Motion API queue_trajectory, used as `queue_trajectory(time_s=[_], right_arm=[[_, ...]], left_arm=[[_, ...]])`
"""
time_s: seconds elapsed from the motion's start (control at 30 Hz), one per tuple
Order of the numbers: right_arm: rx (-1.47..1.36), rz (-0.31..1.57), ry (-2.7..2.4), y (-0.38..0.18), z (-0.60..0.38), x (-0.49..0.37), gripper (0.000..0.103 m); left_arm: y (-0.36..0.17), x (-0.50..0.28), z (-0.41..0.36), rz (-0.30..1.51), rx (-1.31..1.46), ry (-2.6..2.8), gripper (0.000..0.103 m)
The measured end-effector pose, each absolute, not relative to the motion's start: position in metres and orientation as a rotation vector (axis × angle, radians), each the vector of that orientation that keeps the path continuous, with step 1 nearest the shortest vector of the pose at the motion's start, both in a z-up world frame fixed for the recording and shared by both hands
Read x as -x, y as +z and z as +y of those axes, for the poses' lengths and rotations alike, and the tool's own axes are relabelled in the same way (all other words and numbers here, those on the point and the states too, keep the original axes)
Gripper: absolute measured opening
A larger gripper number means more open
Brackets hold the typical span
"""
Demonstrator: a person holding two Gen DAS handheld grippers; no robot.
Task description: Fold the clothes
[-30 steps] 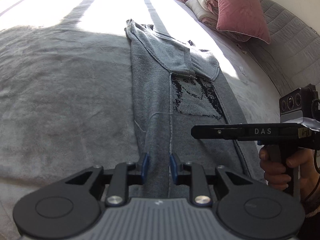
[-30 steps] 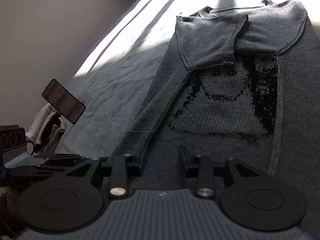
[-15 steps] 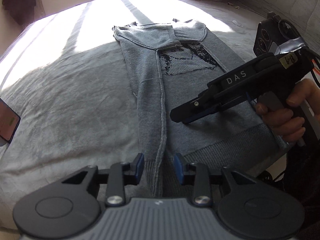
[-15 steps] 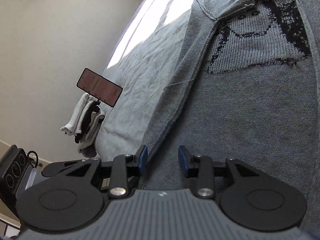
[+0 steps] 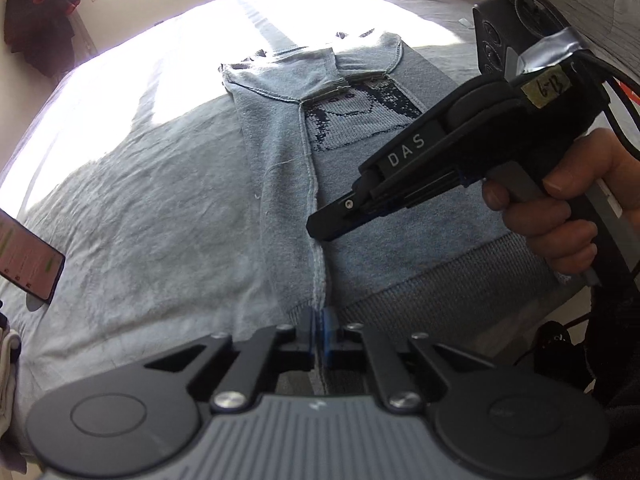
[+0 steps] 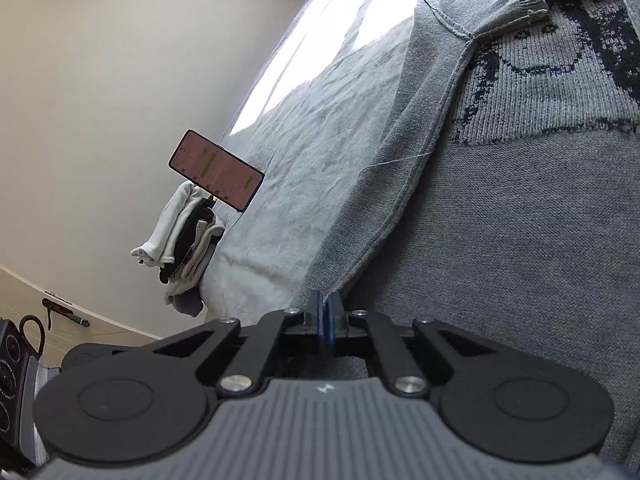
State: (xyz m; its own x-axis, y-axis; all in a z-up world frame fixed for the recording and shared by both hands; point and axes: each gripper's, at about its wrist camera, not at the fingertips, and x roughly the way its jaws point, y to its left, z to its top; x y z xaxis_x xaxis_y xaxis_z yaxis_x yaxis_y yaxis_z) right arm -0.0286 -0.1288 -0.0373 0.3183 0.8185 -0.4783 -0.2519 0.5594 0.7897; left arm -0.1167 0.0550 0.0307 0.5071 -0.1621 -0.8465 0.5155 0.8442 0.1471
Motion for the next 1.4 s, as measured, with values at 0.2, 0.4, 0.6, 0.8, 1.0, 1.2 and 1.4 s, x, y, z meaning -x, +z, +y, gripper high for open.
queue_trajectory(time_s=[0.2,0.4,0.6,0.8,1.0,1.2,1.4], right_arm=[[-0.651,0.955,0.758,-0.016,-0.155,0.039,0.003],[-0.593,0.977,0.698,-0.015,-0.166,0.04,0.004],[-0.638,1.028,0.661,-0.03,-0.172,0.031,0.014],[-0.617,1.069,0.673,-0.04,-0.156,0.025,0.033],[-0.524,1.044,0.666,-0.045,-0.137,0.027,0.01],[-0.45,1.037,0.665,-0.03,-0.139,0.03,0.007],[-0.415,1.116,0.649,-0.039,-0.142,0.023,0.013]], left_arm=[[0.034,0.118,0.043,0.986,-0.322,-0.534,0.002],[0.017,0.114,0.035,1.056,-0.232,-0.634,0.002],[0.023,0.113,0.048,0.995,-0.224,-0.585,0.021],[0.004,0.111,0.039,1.003,-0.308,-0.548,0.025],[-0.002,0.111,0.037,0.999,-0.299,-0.488,0.004],[0.022,0.115,0.038,0.974,-0.255,-0.55,0.004],[0.003,0.106,0.029,1.08,-0.256,-0.687,0.006]])
